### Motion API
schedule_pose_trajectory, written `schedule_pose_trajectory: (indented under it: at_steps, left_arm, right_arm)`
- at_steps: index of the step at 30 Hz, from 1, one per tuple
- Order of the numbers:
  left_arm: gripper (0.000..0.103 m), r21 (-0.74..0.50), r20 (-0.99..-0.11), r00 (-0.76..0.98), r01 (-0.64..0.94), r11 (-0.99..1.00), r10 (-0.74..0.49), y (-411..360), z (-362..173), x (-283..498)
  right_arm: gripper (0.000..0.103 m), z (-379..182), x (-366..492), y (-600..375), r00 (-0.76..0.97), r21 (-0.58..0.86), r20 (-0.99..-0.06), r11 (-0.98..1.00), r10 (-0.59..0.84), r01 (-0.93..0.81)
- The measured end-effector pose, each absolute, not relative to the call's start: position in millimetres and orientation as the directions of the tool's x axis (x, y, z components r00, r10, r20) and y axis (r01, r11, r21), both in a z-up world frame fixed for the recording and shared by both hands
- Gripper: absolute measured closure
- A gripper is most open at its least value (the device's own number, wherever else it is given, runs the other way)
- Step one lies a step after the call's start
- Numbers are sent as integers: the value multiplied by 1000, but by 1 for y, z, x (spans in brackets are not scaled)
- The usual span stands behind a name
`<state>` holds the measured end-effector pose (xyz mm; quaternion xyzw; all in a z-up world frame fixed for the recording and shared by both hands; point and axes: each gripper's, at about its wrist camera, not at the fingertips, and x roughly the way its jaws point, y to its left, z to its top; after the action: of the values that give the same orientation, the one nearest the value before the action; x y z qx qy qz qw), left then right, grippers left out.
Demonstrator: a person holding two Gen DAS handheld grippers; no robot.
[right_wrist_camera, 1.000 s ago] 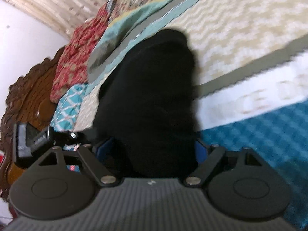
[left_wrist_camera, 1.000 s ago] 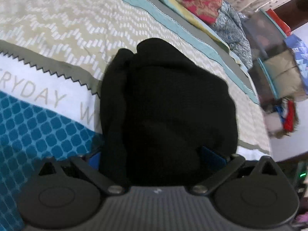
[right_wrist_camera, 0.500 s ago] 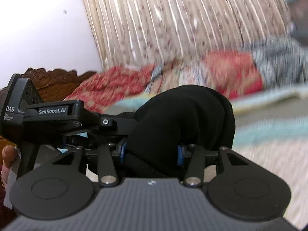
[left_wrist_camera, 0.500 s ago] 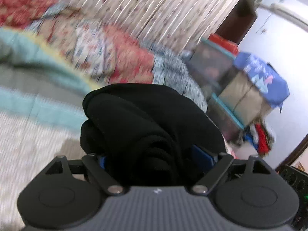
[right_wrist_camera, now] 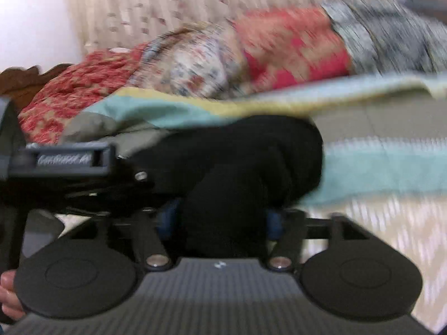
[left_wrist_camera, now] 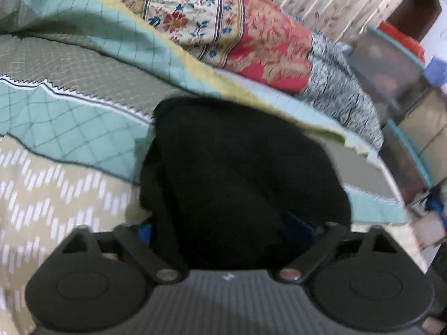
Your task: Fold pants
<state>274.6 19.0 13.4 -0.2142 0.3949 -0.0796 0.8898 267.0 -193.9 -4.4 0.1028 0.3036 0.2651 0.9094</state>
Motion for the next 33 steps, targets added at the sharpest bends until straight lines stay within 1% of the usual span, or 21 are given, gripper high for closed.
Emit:
schedule_pose_trajectory:
  at_steps: [1,5,7,9,14,20,24,26,28,33]
  left_arm:
    - [0,-432,-680,670,-37,901,-299,18,13,270]
    - [0,-397,-711,656,-81,914,-251,9,25,244]
    - [0,-344,-729,653,-89,935,-207,-1,38,224]
    - [0,-270,-752,641,-91,959,-151,-13,48,201]
    - [0,-147,-781,621,-92,985,-59,-37,70,134]
    - [0,-67,-779,626,-133,989,32,-52,88,48]
    - [0,-6,-749,658,-126,992,79,-60,97,-1]
    - [0,23,-733,673,-124,992,101,-65,99,-23]
    - [0,47,-722,681,-122,991,118,-69,101,-40]
    - [0,55,-714,688,-129,990,129,-75,102,-71]
  right_arm:
    - [27,-4,264,-199,669,369,-504,836,547,-406]
    - [23,11,238,-212,687,395,-515,853,513,-341]
    - [20,15,218,-217,693,398,-522,860,497,-318]
    - [20,18,191,-220,691,404,-536,866,485,-295]
    - [16,25,115,-214,696,381,-572,892,435,-245]
    - [14,20,41,-216,661,389,-633,904,403,-178]
    - [10,20,5,-216,672,384,-638,912,376,-146]
    - [7,18,-12,-213,676,368,-643,920,359,-137]
    - [0,16,-31,-210,675,366,-642,919,364,-147]
    - [0,20,-53,-195,658,319,-664,931,354,-178]
